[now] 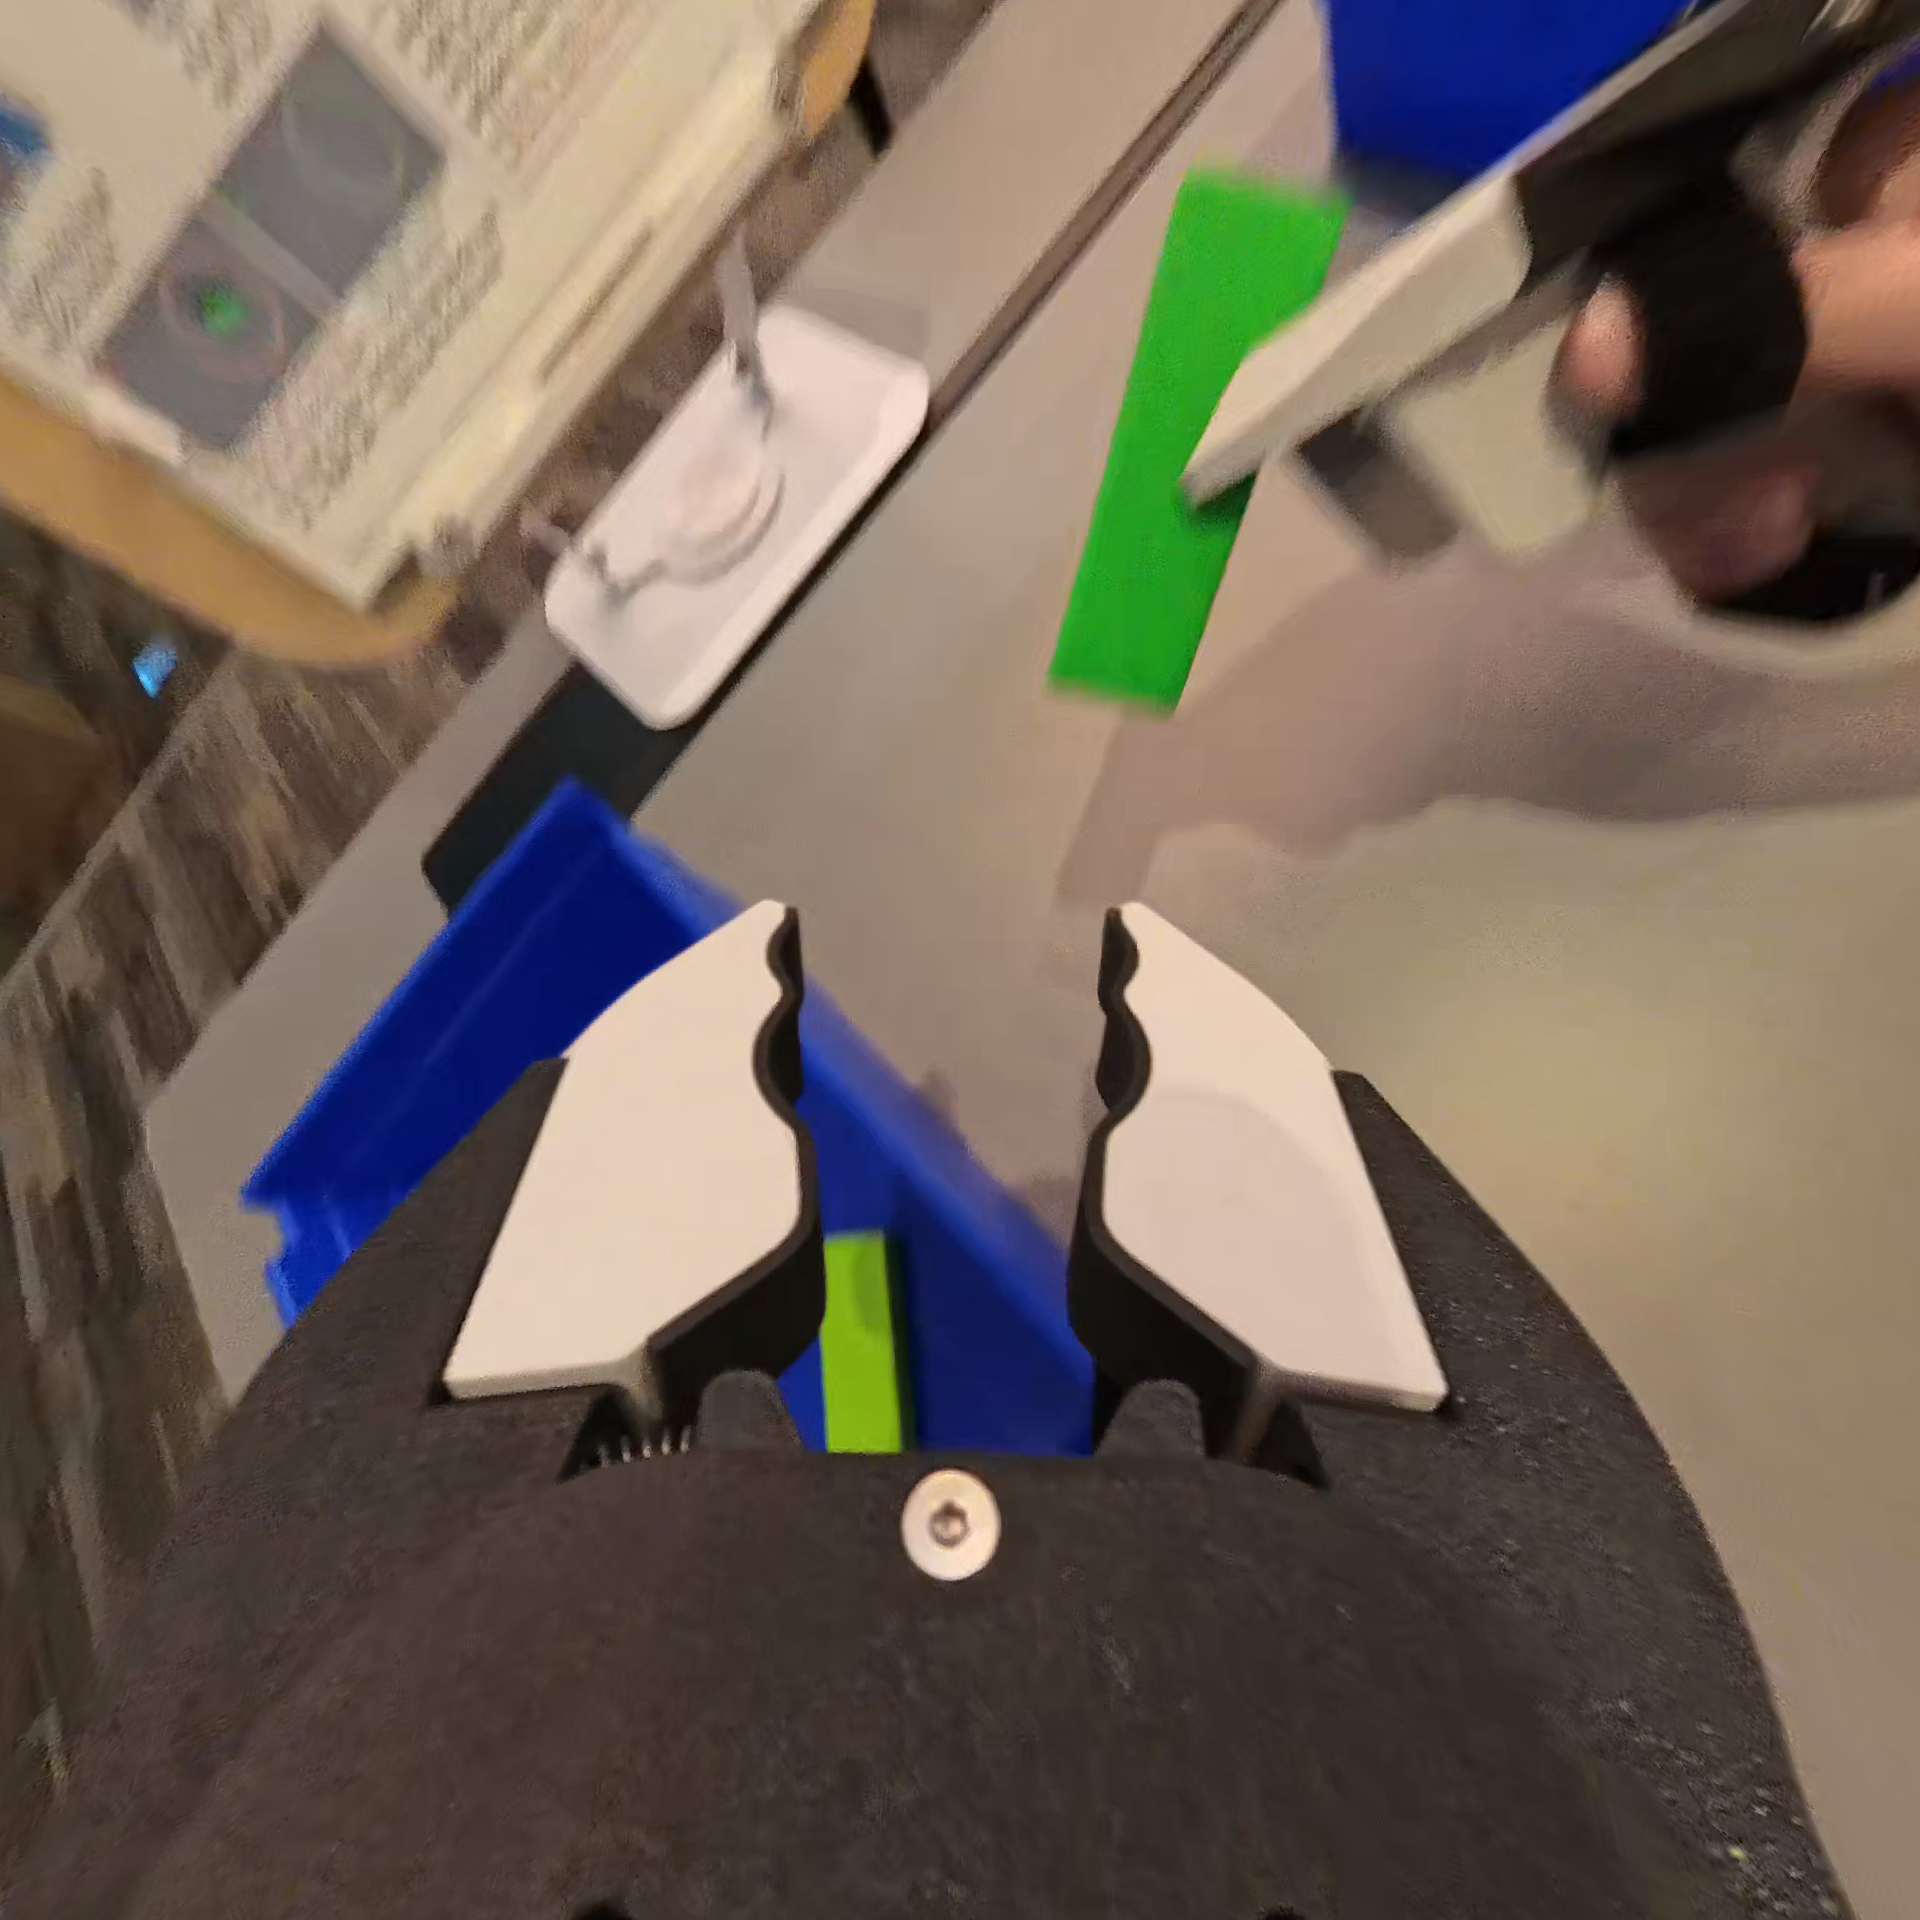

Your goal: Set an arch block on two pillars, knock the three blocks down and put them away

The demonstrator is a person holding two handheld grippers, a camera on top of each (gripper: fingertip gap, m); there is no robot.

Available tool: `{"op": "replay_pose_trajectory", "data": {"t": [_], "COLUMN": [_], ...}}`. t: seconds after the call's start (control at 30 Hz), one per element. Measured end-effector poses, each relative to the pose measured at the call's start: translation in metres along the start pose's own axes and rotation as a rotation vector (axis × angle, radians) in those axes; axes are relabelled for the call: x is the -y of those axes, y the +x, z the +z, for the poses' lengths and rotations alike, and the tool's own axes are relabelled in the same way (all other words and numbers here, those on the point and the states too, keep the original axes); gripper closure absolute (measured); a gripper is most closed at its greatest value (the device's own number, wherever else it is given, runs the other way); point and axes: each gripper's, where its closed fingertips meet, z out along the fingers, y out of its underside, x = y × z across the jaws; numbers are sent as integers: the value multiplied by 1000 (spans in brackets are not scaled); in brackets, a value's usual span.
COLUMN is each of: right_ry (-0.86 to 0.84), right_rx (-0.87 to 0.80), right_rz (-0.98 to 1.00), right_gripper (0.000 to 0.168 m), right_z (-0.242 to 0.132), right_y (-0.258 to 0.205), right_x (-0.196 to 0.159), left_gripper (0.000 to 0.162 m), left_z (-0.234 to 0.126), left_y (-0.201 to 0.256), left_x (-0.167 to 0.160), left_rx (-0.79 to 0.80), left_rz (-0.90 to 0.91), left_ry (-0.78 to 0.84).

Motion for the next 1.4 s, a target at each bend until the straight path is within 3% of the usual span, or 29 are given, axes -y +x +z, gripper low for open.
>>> {"op": "replay_pose_trajectory", "data": {"t": [0.13, 0.23, 0.3, 0.5, 0.6, 0.63, 0.77, 0.93, 1.0, 1.2, 1.37, 1.4], "right_ry": [-185, -377, -463, -597, -593, -585, -525, -520, -531, -537, -550, -551], "right_rx": [-311, -489, -559, -770, -887, -919, -1009, -1028, -1053, -1052, -1040, -1038], "right_rz": [-374, -517, -553, -591, -532, -498, -391, -372, -397, -417, -419, -419], "right_gripper": [151, 151, 151, 151, 151, 151, 151, 151, 150, 151, 150, 150], "right_z": [2, 2, 1, -25, -58, -69, -100, -95, -93, -91, -90, -90], "right_y": [48, 77, 88, 115, 128, 133, 147, 153, 156, 155, 154, 154], "right_x": [2, -5, -11, -11, 3, 6, 16, 10, 7, 5, 4, 4], "left_gripper": [109, 106, 106, 119, 121, 133, 135, 126, 145, 146, 125, 132], "left_z": [-13, -8, 0, 28, 35, 35, 34, 35, 34, 37, 34, 34], "left_y": [-31, -44, -46, -44, -37, -35, -34, -40, -42, -37, -41, -41], "left_x": [-95, -160, -183, -199, -207, -211, -213, -222, -232, -226, -228, -229], "left_rx": [-91, -56, -30, -75, -145, -162, -175, -107, -77, -120, -135, -148], "left_rz": [-119, -93, -63, -116, -176, -190, -191, -130, -80, -136, -130, -134], "left_ry": [-284, -510, -586, -624, -654, -676, -671, -732, -797, -747, -762, -769]}}
